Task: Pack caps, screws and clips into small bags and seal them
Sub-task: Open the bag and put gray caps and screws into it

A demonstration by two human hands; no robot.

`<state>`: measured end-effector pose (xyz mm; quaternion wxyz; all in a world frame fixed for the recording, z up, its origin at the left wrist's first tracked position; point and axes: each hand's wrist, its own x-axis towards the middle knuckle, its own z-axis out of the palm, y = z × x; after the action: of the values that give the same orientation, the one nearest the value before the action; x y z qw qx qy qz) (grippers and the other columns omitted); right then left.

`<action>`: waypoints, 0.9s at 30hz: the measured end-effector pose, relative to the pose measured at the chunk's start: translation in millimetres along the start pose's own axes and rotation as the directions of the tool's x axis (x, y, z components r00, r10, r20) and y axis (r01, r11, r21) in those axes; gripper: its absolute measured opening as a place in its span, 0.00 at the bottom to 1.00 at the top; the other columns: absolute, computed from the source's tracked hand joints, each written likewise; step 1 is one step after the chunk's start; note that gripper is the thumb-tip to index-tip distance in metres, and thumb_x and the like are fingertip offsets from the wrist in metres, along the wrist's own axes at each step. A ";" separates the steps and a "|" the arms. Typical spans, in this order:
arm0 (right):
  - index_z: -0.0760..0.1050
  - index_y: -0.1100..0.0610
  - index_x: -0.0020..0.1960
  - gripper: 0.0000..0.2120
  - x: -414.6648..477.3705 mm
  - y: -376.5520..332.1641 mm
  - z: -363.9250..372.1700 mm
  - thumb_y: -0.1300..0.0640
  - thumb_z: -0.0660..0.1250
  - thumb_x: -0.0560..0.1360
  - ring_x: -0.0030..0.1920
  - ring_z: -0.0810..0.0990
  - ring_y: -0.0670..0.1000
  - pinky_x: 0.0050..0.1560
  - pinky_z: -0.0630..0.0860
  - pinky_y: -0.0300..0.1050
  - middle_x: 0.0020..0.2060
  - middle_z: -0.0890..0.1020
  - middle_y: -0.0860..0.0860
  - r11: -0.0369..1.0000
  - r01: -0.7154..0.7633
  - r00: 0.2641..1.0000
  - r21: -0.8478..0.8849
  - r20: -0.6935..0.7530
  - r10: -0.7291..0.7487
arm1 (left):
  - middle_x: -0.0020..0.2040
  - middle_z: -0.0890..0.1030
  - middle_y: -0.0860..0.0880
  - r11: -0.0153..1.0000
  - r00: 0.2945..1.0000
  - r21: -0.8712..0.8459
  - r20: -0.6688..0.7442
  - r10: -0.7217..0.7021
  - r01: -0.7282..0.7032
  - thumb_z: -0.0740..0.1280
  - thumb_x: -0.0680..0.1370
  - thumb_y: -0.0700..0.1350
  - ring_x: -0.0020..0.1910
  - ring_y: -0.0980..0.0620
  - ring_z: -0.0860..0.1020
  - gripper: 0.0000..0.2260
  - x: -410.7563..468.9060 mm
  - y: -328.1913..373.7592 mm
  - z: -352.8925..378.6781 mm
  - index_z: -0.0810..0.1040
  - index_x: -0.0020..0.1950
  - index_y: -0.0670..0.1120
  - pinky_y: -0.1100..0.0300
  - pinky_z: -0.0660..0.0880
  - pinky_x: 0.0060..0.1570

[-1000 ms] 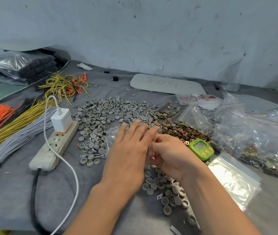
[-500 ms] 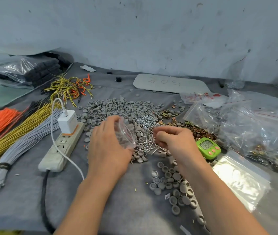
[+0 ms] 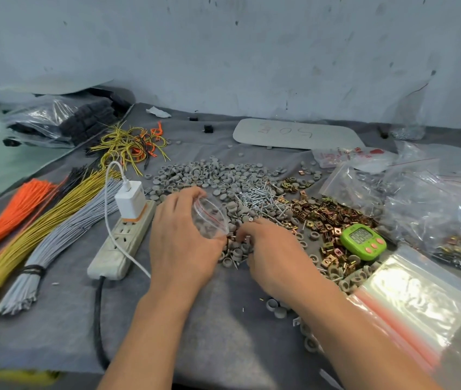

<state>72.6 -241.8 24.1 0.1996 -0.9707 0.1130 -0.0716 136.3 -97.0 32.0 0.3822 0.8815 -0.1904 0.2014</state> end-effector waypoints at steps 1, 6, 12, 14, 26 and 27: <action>0.76 0.47 0.52 0.15 -0.9 0.4 -1.1 0.66 0.65 0.73 0.46 0.77 0.54 0.44 0.75 0.47 0.48 0.77 0.46 1.000 -0.024 1.000 -0.021 0.002 0.024 | 0.57 0.74 0.55 1.000 1.000 0.007 0.011 0.009 -0.009 0.79 0.65 0.44 0.58 0.51 0.72 0.29 -0.5 -0.9 0.4 0.74 0.64 0.54 0.62 0.64 0.54; 0.81 0.48 0.49 0.07 -5.1 11.5 -6.2 0.59 0.68 0.77 0.41 0.81 0.51 0.44 0.79 0.45 0.42 0.83 0.47 0.991 -0.128 0.989 0.033 -0.070 0.130 | 0.53 0.75 0.56 1.000 0.999 -0.019 0.049 0.015 -0.014 0.78 0.65 0.43 0.53 0.52 0.72 0.28 -2.4 -2.4 3.1 0.70 0.59 0.58 0.57 0.68 0.49; 0.84 0.45 0.51 0.13 -11.8 27.4 -13.6 0.64 0.70 0.79 0.40 0.79 0.37 0.38 0.72 0.26 0.42 0.83 0.39 0.902 -0.057 0.920 0.428 -0.328 0.214 | 0.51 0.71 0.58 0.999 0.993 -0.030 0.115 0.036 -0.033 0.79 0.66 0.46 0.52 0.53 0.72 0.29 -6.2 6.5 9.1 0.67 0.58 0.61 0.56 0.69 0.48; 0.84 0.47 0.52 0.11 -15.0 25.5 -19.6 0.62 0.75 0.76 0.40 0.83 0.44 0.42 0.80 0.41 0.40 0.85 0.43 0.793 0.046 0.907 0.608 -0.357 0.221 | 0.49 0.70 0.59 0.997 0.990 -0.015 0.117 0.081 -0.080 0.80 0.66 0.46 0.51 0.53 0.71 0.29 -8.2 12.6 12.3 0.67 0.59 0.59 0.56 0.68 0.47; 0.88 0.46 0.46 0.12 -13.8 5.1 -28.2 0.64 0.74 0.75 0.42 0.87 0.42 0.45 0.83 0.40 0.38 0.88 0.40 0.687 0.216 0.873 0.693 -0.452 0.181 | 0.45 0.82 0.56 0.952 0.986 -0.305 0.167 0.016 0.036 0.79 0.64 0.44 0.43 0.56 0.81 0.28 -14.3 30.0 20.0 0.69 0.55 0.62 0.56 0.76 0.39; 0.88 0.46 0.45 0.11 -14.5 8.8 -30.1 0.62 0.75 0.75 0.41 0.86 0.41 0.45 0.83 0.40 0.38 0.87 0.40 0.716 0.178 0.842 0.675 -0.481 0.244 | 0.46 0.83 0.56 0.913 0.984 -0.394 0.175 -0.041 0.108 0.79 0.64 0.43 0.43 0.56 0.82 0.27 -13.0 30.1 18.4 0.70 0.55 0.61 0.54 0.80 0.43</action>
<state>51.5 -257.2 46.6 0.5111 -0.7597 0.1467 -0.3742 114.4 -127.5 31.9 0.5457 0.8042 -0.2245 0.0707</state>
